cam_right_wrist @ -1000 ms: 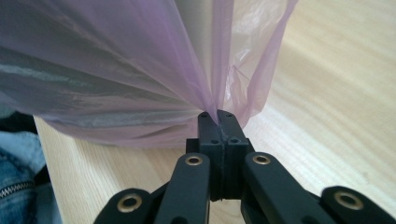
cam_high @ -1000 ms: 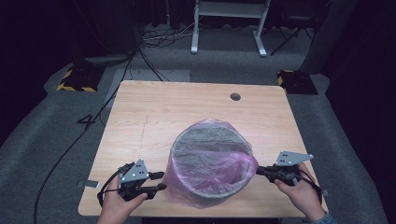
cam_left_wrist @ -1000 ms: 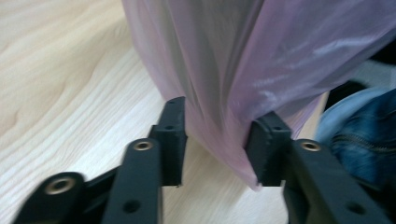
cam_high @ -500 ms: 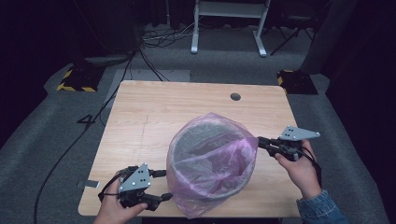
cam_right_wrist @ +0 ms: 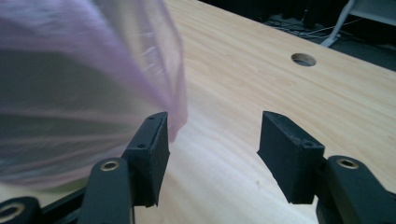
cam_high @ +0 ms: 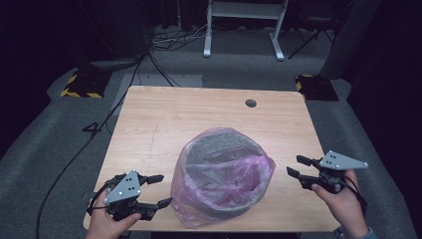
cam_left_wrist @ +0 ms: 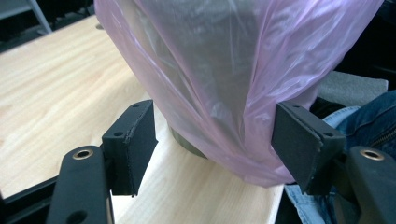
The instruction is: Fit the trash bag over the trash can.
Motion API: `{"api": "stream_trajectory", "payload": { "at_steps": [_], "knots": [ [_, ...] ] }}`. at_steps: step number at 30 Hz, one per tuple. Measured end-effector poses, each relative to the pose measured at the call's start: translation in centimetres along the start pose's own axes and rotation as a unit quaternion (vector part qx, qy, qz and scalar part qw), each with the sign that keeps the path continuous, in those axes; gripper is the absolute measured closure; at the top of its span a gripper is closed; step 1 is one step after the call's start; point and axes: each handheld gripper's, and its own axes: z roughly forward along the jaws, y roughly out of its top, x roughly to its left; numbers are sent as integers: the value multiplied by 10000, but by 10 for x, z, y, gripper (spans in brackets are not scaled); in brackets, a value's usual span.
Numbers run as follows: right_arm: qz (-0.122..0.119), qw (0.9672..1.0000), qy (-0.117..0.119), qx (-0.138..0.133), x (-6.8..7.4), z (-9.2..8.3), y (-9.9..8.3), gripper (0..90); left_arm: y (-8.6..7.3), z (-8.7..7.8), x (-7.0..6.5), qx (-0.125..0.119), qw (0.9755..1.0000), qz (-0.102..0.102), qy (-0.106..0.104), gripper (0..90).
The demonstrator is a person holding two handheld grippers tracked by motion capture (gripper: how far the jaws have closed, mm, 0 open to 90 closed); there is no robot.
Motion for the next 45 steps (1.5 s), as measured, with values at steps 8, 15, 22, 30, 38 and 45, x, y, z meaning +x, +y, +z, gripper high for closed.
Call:
{"api": "stream_trajectory", "payload": {
  "at_steps": [8, 15, 22, 30, 38, 45],
  "knots": [
    [-248, 9940, 1019, 312, 56, 12, -22, 365, 20, 3, -5, -139, 9997, 186, -72, 313],
    [-362, 9894, 1388, 210, 92, 25, -27, 273, 24, 10, -1, -209, 9997, 110, 41, 314],
    [-393, 9912, 1264, 8, 118, 35, -24, 300, 14, 19, -4, -210, 9998, -4, -9, 321],
    [-242, 9932, 1114, -256, 109, 35, -24, 753, 14, 23, -13, -188, 9997, 125, -94, 333],
    [-166, 9951, 899, -383, 82, 28, -19, 876, 16, 14, -12, -251, 9996, 110, -18, 331],
    [-16, 9956, 666, -663, 84, 4, -16, 438, 19, 7, -9, -290, 9995, 131, 73, 331]
  ]
}}
